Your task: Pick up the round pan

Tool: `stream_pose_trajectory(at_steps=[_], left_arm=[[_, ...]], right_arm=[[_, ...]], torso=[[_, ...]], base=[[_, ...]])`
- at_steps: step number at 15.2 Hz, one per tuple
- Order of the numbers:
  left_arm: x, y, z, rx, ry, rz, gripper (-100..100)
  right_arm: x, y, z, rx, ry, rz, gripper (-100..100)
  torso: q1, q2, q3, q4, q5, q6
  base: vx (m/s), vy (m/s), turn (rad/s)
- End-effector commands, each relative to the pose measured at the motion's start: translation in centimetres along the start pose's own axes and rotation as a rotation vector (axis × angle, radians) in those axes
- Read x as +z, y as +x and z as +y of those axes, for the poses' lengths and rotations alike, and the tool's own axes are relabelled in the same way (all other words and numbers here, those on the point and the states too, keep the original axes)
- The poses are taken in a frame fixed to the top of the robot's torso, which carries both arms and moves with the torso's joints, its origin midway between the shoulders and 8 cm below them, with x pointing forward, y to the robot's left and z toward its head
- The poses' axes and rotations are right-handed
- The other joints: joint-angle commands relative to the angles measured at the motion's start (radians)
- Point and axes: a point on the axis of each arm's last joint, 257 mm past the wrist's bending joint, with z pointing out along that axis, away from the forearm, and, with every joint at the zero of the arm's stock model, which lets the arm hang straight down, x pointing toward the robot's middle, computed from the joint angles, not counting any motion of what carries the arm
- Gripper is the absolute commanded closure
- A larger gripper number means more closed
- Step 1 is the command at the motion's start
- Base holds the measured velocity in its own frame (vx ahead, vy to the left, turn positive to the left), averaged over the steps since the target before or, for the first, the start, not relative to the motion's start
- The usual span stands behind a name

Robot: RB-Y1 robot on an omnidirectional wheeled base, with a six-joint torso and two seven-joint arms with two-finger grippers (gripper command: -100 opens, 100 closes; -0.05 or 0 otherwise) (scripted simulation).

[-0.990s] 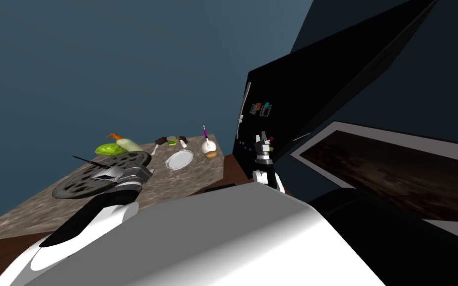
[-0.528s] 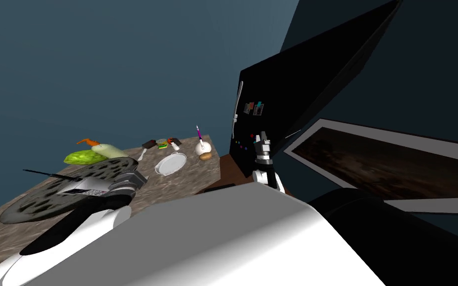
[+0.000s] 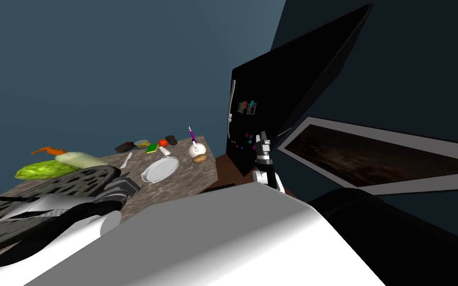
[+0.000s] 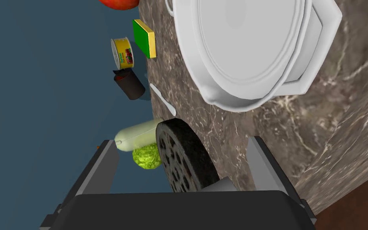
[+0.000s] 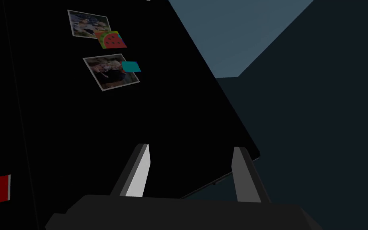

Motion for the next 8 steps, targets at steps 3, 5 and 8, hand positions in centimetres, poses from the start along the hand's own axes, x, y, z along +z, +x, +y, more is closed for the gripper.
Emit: stream_pose_trajectory(at_steps=[3, 5, 8], left_arm=[[-0.3, -1.4, 1.7, -0.029, -0.064, -0.037, -100], [-0.6, -2.4, 2.7, -0.051, -0.104, -0.062, -100], [-1.3, -4.1, 4.4, -0.094, -0.167, -0.106, -100]], right_arm=[[0.0, 0.0, 0.0, 0.000, 0.000, 0.000, 0], [0.0, 0.0, 0.0, 0.000, 0.000, 0.000, 0], [0.0, 0.0, 0.0, 0.000, 0.000, 0.000, 0]], torso=[[-0.001, -0.001, 0.000, 0.000, 0.000, 0.000], [0.000, 0.000, 0.000, 0.000, 0.000, 0.000], [-0.001, -0.001, 0.000, 0.000, 0.000, 0.000]], base=[[0.026, -0.044, -0.134], [0.020, -0.035, -0.131], [0.029, -0.043, -0.165]])
